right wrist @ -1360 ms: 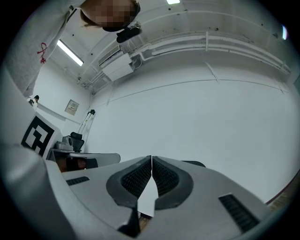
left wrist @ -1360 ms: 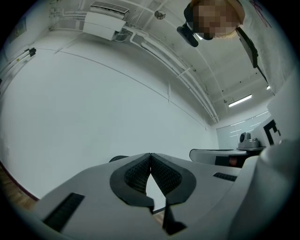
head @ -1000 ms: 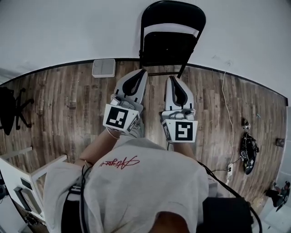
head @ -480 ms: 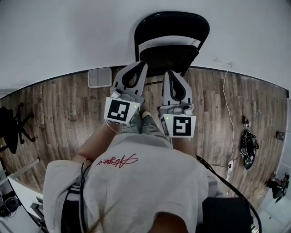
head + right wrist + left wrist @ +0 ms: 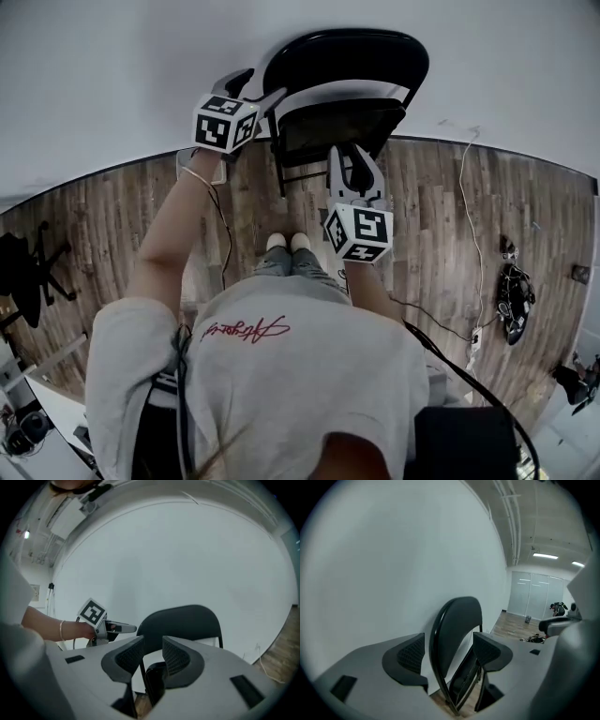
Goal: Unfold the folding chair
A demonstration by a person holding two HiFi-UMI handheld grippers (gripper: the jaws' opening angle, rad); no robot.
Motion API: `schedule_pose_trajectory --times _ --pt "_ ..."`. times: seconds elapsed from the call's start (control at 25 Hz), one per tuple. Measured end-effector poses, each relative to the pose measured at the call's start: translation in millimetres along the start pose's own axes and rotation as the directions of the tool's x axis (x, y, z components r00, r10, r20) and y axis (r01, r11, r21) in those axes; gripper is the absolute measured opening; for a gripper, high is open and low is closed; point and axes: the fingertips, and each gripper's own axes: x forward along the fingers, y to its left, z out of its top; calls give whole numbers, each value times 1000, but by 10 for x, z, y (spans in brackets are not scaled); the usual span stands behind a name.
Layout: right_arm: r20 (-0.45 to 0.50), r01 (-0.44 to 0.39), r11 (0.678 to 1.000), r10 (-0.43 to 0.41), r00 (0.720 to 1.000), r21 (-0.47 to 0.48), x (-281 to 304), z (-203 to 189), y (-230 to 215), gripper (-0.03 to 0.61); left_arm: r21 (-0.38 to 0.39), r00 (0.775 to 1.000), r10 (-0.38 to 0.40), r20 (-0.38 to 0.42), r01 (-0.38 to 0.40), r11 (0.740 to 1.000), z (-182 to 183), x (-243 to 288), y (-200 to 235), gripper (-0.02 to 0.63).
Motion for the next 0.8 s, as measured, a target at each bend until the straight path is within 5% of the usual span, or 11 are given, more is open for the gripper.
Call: schedule_pose_trajectory --times 0.16,0.28,0.4,0.52,0.64,0.8 --pt "-113 29 987 -11 993 156 341 -379 -214 146 9 980 -44 -196 47 999 -76 522 330 336" --pt "-186 113 941 -55 981 320 555 -676 -394 177 12 936 -157 -314 169 985 -123 752 293 347" --pt "-275 230 851 -106 956 472 772 -1002 -620 187 25 867 -251 -430 289 957 -262 900 141 347" --pt "-365 345 712 -133 922 611 1016 -1317 -791 187 88 829 -248 -501 334 939 -393 1025 63 345" --pt "-425 419 572 -133 895 705 1269 -1501 -876 187 164 811 -222 -541 361 918 -470 1081 -9 344" --pt "-481 482 512 -147 865 711 1563 -1527 -959 195 209 832 -204 -516 354 912 -455 1138 -53 250"
